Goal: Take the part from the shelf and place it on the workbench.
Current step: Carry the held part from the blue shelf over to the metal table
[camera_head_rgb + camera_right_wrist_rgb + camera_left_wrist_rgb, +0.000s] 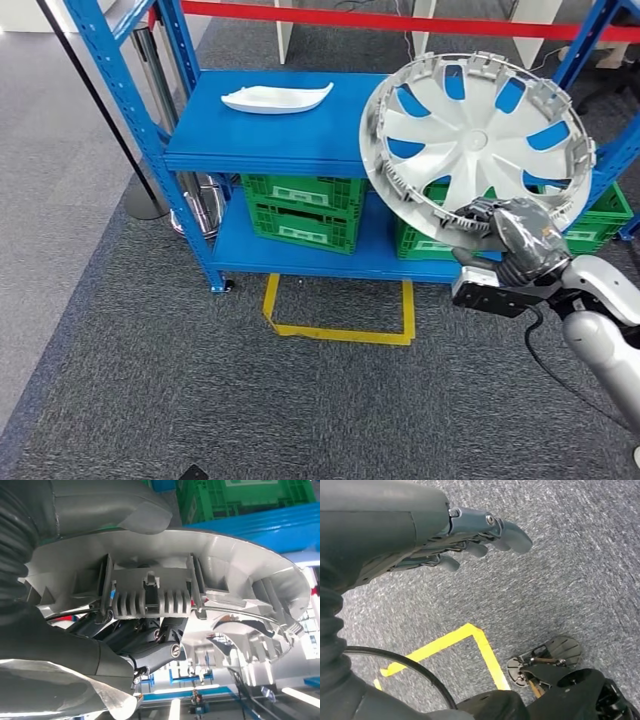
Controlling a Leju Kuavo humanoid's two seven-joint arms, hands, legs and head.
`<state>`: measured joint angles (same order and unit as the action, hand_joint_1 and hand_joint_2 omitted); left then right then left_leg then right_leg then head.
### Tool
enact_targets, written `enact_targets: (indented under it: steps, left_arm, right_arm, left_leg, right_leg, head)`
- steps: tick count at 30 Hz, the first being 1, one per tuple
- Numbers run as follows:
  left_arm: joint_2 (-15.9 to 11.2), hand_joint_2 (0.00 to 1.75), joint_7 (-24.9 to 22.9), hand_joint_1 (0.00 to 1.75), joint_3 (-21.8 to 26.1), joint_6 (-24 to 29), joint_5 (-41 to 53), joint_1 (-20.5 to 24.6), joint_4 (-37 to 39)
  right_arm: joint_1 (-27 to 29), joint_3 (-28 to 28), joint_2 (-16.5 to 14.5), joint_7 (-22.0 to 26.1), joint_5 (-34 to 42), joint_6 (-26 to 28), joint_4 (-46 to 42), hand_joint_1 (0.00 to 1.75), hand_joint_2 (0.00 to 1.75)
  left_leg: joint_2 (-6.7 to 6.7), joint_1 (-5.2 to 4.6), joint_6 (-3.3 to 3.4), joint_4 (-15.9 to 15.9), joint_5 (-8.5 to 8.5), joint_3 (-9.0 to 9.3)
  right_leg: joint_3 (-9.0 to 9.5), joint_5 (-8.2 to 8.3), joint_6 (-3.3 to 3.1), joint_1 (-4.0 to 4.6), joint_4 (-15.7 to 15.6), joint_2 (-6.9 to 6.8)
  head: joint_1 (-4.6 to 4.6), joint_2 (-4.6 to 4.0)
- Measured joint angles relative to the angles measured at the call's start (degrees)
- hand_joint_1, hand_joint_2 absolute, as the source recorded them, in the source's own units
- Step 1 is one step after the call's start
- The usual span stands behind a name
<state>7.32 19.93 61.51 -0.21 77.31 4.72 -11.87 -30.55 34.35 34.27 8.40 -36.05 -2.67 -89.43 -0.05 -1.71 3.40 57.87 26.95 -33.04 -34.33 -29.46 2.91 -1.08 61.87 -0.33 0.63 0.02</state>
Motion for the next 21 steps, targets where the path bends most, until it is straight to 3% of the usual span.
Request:
enact_targets:
  steps: [2, 5, 7, 9, 11, 12, 13, 15, 16, 19, 21]
  left_arm:
    - [0.0, 1.75, 0.0, 0.00, 0.0, 0.1, 0.0, 0.0, 0.0]
    - [-0.2, 1.75, 0.0, 0.00, 0.0, 0.1, 0.0, -0.2, 0.0]
    - [-0.3, 1.75, 0.0, 0.00, 0.0, 0.1, 0.0, -0.2, 0.0]
    - [-0.2, 1.75, 0.0, 0.00, 0.0, 0.1, 0.0, -0.1, 0.0]
    - [-0.2, 1.75, 0.0, 0.00, 0.0, 0.1, 0.1, 0.0, 0.0]
    - [-0.2, 1.75, 0.0, 0.00, 0.0, 0.1, 0.2, 0.0, 0.0]
    - [-0.2, 1.75, 0.0, 0.00, 0.0, 0.0, 0.3, 0.0, 0.0]
    - [-0.3, 1.75, 0.0, 0.00, 0.0, 0.0, 0.4, 0.0, 0.0]
    - [-0.3, 1.75, 0.0, 0.00, 0.0, 0.0, 0.4, 0.0, 0.0]
    - [-0.4, 1.75, -0.1, 0.00, 0.0, 0.0, 0.4, 0.0, 0.0]
    - [-0.4, 1.75, 0.0, 0.00, 0.0, 0.0, 0.4, 0.0, 0.0]
  right_arm:
    - [-0.4, -0.4, 0.0, 0.0, 0.4, 0.0, -0.1, 1.75, 1.75]
    - [-0.5, -0.8, 0.1, 0.0, 0.5, 0.0, -0.1, 1.75, 1.75]
    - [-0.7, -1.0, 0.1, 0.0, 0.6, 0.0, -0.1, 1.75, 1.75]
    - [-0.7, -1.2, 0.1, 0.1, 1.1, 0.1, -0.1, 1.75, 1.75]
    - [-0.5, -1.4, 0.1, 0.5, 2.3, 0.0, -0.1, 1.75, 1.75]
    - [-0.5, -1.6, 0.1, 0.8, 3.0, 0.0, -0.1, 1.75, 1.75]
    - [-0.4, -1.8, 0.0, 1.1, 3.5, 0.0, -0.1, 1.75, 1.75]
    - [-0.4, -2.3, 0.0, 1.5, 4.1, -0.1, -0.1, 1.75, 1.75]
    - [-0.5, -2.5, 0.0, 1.7, 4.2, -0.1, -0.1, 1.75, 1.75]
    - [-0.7, -2.8, 0.1, 1.8, 4.9, -1.3, -0.1, 1.75, 1.75]
    - [-0.9, -2.9, 0.1, 1.8, 5.3, -2.2, -0.1, 1.75, 1.75]
  left_leg:
    - [0.01, -0.13, -0.55, 1.0, -0.18, -1.09]
    - [-0.04, -0.06, -1.40, 1.7, -0.17, -1.85]
    - [-0.10, 0.22, -2.26, 5.1, 2.39, -3.17]
    - [-0.11, 0.80, -3.05, 12.3, 6.31, -5.86]
    - [-0.11, 1.19, -3.33, 16.9, 7.82, -7.30]
    - [-0.12, 1.28, -3.29, 16.2, 6.94, -6.59]
    - [-0.12, 1.32, -3.14, 13.4, 5.24, -4.98]
    - [-0.17, 1.24, -2.66, 5.7, 2.02, -1.03]
    - [-0.19, 1.14, -2.44, 2.9, 1.33, 0.19]
    - [-0.15, 0.82, -1.91, 0.8, 1.10, 0.49]
    - [0.08, 0.89, -1.21, 0.0, 0.32, 0.42]
  right_leg:
    - [1.57, 0.01, -0.53, 0.19, -2.9, 0.00]
    - [1.14, 0.73, -1.63, 0.16, -2.9, 0.04]
    - [1.04, 1.14, -2.17, -0.10, -3.1, -0.04]
    - [0.74, 1.43, -2.45, -0.07, -3.0, -0.07]
    - [0.41, 1.70, -2.50, -0.05, -3.0, -0.04]
    - [0.30, 1.83, -2.47, -0.05, -3.0, -0.01]
    - [0.24, 1.95, -2.41, -0.05, -3.0, 0.04]
    - [0.07, 2.21, -2.14, -0.01, -3.0, 0.10]
    - [-0.15, 2.38, -1.89, 0.04, -3.0, 0.10]
    - [-0.91, 3.10, -0.80, -0.01, -3.2, 0.14]
    - [-1.74, 2.26, -0.28, -0.10, -2.4, 0.20]
  head:
    - [-0.05, 0.00]
    - [-0.11, 0.00]
    - [-0.28, 0.00]
    - [-0.40, 0.00]
    - [-0.39, 0.00]
    - [-0.40, 0.00]
    - [-0.40, 0.00]
    - [-0.39, 0.00]
    - [-0.38, 0.00]
    - [-0.35, 0.00]
    - [-0.27, 0.00]
